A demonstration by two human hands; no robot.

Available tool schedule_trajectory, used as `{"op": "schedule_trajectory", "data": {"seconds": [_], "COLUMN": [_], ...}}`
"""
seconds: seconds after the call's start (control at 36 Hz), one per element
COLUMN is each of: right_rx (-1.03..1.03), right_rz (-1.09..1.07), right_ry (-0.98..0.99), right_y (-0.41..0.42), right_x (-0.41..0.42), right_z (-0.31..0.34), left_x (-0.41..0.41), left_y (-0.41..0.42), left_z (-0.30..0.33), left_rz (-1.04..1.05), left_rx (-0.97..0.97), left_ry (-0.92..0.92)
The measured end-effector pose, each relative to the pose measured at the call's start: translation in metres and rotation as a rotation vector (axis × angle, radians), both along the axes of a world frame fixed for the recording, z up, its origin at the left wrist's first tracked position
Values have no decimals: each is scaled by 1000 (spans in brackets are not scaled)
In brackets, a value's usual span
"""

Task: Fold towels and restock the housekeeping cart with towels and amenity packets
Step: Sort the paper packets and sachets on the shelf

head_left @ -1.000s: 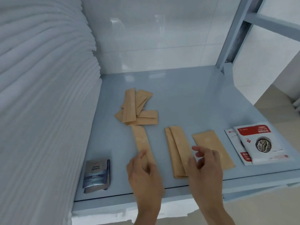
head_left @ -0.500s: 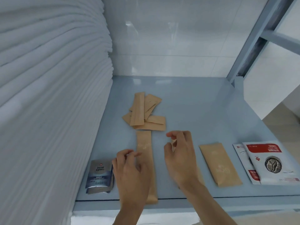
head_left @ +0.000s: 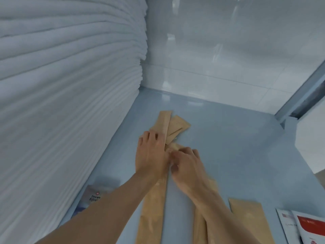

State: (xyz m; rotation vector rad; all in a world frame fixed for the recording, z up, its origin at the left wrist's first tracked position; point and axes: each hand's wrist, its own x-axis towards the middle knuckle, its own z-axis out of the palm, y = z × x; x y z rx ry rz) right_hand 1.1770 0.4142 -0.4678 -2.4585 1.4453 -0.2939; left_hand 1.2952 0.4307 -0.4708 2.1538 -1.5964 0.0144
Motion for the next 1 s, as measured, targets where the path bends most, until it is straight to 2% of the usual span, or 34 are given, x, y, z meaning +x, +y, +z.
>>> {"op": "schedule_trajectory", "data": {"seconds": [0.14,0.19,0.25,0.39,0.5,0.56,0.58,0.64,0.67,0.69,0.75,0.83,1.0], "right_rx": [21,17,4,-19,46,66,112,392,553,638,645,549,575], "right_rz": [22,30,31,12,-11,-147,-253,-395,-404,-374,-298,-306,-296], "right_ry": [74,98,122,92,-12,-239,-439,-948,-1140,-1236,-1244,-1140,-948], "right_y": [-1,1,3,8,6,9,13,25,32,39,52,69,99], "right_x": [-5,-4,-3,-3,-5,-5,-6,-3,-2,-3,-6,-14,-27], "right_z": [2,2,2,-1,1,10,17,34,42,47,54,50,30], "left_x": [3,4,6,16,12,4,0,-11,-17,-22,-30,-31,-23], "left_y": [-1,-1,-1,0,28,50,63,86,97,108,127,150,180], "left_z": [-9,-4,7,32,44,48,48,47,46,44,42,38,32], "left_rz": [75,137,253,579,567,478,429,332,285,240,145,38,45], "left_rx": [-142,-229,-327,-473,-567,-532,-498,-397,-328,-259,-155,-58,7], "left_ry": [85,180,360,1014,1417,1523,1539,1512,1480,1447,1361,1163,998]}}
